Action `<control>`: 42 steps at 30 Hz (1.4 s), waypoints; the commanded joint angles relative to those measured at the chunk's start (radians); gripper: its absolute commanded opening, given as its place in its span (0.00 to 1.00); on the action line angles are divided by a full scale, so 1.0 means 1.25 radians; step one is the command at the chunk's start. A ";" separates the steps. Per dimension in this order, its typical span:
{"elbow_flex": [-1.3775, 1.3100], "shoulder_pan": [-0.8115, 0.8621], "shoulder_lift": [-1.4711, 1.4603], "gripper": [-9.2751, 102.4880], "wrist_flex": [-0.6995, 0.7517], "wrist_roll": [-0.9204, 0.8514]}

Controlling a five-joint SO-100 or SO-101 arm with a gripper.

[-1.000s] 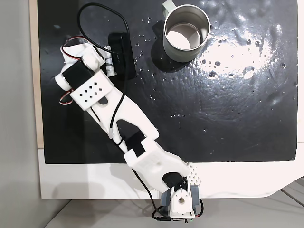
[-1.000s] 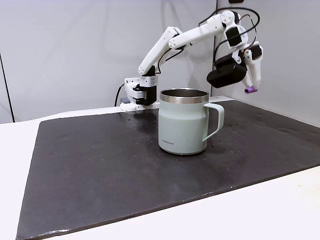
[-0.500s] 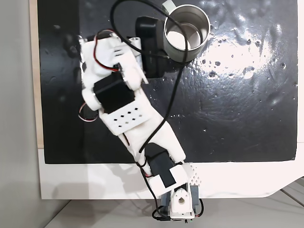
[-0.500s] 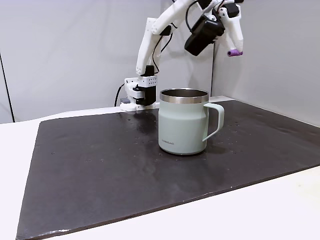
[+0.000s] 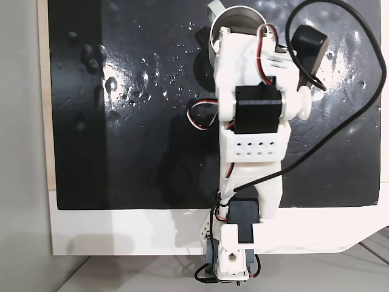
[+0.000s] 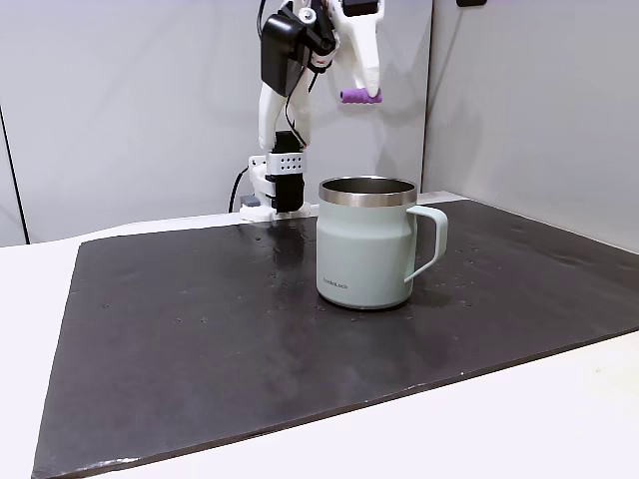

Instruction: Grasp a pengrip and put it in the cup.

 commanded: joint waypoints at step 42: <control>-0.193 0.038 -0.137 0.39 0.007 -0.034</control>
